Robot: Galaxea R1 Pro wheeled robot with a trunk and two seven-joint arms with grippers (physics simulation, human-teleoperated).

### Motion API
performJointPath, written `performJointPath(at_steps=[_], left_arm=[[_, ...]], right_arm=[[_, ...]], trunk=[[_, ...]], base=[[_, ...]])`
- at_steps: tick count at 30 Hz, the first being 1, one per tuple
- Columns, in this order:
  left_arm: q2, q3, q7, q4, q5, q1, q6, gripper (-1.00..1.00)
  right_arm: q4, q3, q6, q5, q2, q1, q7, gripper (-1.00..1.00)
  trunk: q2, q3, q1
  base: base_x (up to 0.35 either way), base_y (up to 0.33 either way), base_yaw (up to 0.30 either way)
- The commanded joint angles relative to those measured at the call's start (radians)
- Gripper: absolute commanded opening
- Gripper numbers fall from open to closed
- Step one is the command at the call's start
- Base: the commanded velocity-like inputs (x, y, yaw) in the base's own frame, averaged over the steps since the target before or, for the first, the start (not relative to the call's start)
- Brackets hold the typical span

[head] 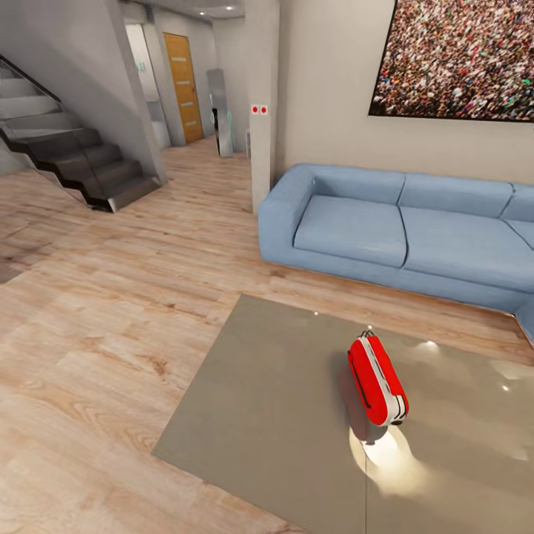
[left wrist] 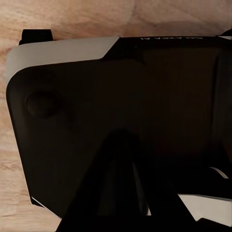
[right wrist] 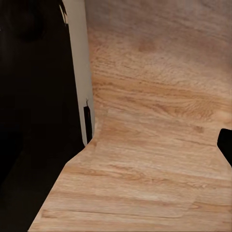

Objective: Turn on the radio receiver that's on the table in the living room.

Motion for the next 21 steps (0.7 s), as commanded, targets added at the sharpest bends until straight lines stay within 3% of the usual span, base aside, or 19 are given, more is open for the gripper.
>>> performJointPath(at_steps=[1, 21], left_arm=[[0.000, 0.000, 0.000, 0.000, 0.000, 0.000, 0.000, -1.00], [0.000, 0.000, 0.000, 0.000, 0.000, 0.000, 0.000, -1.00]], right_arm=[[0.000, 0.000, 0.000, 0.000, 0.000, 0.000, 0.000, 1.00], [0.001, 0.000, 0.000, 0.004, 0.012, 0.000, 0.001, 1.00]], trunk=[[0.000, 0.002, 0.000], [0.000, 0.033, 0.000]], base=[[0.000, 0.000, 0.000], [0.000, 0.000, 0.000]])
